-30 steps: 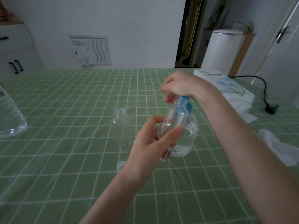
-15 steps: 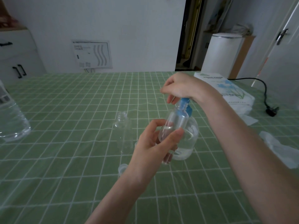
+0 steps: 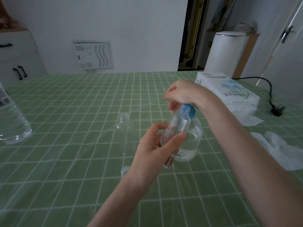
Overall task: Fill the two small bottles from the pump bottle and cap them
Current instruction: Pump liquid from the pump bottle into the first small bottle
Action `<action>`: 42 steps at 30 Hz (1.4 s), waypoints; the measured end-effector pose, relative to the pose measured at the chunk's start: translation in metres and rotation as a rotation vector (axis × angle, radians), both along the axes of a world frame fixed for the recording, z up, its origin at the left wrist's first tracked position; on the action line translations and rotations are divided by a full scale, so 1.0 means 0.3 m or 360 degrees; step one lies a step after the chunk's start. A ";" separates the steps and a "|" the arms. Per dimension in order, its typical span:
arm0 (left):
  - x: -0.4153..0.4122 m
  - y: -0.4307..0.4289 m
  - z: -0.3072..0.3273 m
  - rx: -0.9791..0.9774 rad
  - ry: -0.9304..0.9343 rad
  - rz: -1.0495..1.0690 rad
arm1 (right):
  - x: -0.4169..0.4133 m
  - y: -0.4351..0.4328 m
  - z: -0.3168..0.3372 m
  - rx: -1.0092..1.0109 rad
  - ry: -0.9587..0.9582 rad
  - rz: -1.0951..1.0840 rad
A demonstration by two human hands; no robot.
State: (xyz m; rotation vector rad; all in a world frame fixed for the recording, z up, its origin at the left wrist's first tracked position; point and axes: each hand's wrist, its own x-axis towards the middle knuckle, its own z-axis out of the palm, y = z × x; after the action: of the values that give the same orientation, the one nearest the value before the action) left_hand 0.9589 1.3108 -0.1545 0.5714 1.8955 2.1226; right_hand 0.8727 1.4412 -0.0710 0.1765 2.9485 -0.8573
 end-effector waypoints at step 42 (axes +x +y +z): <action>0.009 0.009 -0.003 0.0064 0.0018 0.0022 | -0.003 0.002 0.000 -0.0022 -0.0009 0.0034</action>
State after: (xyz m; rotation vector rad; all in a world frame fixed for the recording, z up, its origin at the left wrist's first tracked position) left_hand 0.9615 1.3135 -0.1554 0.5818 1.8720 2.1750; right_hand 0.8719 1.4419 -0.0708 0.1460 2.9326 -0.8730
